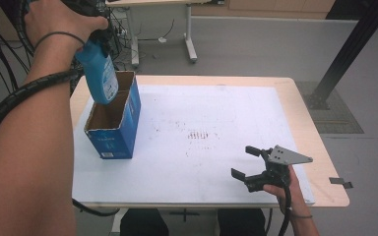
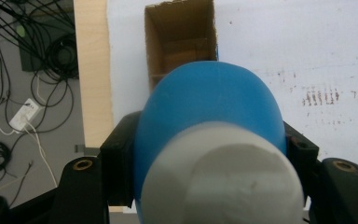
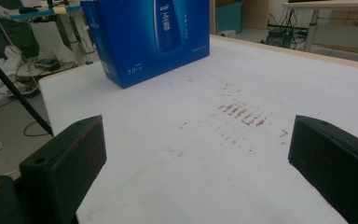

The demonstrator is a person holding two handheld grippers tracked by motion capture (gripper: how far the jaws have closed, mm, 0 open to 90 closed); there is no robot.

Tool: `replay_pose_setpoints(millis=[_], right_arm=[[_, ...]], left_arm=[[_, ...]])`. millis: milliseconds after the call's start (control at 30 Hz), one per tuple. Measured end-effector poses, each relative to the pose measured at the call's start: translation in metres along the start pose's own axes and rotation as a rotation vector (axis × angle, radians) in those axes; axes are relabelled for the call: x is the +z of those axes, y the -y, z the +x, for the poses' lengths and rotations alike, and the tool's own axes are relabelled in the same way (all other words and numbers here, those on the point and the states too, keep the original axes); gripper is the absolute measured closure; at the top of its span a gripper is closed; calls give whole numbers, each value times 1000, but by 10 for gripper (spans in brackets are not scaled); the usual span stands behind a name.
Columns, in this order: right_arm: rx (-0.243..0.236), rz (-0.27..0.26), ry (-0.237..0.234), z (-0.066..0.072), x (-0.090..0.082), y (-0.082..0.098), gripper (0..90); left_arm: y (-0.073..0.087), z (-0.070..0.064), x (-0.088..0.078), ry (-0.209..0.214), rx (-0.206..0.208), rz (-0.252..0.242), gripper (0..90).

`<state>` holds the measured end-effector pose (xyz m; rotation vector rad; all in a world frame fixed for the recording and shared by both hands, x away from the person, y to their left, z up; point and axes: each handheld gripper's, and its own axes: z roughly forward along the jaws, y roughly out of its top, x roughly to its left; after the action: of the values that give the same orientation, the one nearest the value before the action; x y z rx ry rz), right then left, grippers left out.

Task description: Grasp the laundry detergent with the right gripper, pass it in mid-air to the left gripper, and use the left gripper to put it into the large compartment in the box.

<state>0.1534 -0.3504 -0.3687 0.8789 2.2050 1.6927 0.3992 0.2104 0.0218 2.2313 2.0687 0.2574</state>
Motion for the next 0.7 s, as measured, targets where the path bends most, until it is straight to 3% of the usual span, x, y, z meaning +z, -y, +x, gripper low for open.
replay_pose_setpoints(millis=[267, 700], right_arm=[[-11, 3, 4, 1, 0, -2, 36], [-10, 3, 4, 1, 2, -2, 36]], left_arm=[[2, 4, 16, -1, -5, 11, 376], [1, 14, 55, 17, -8, 58, 376]])
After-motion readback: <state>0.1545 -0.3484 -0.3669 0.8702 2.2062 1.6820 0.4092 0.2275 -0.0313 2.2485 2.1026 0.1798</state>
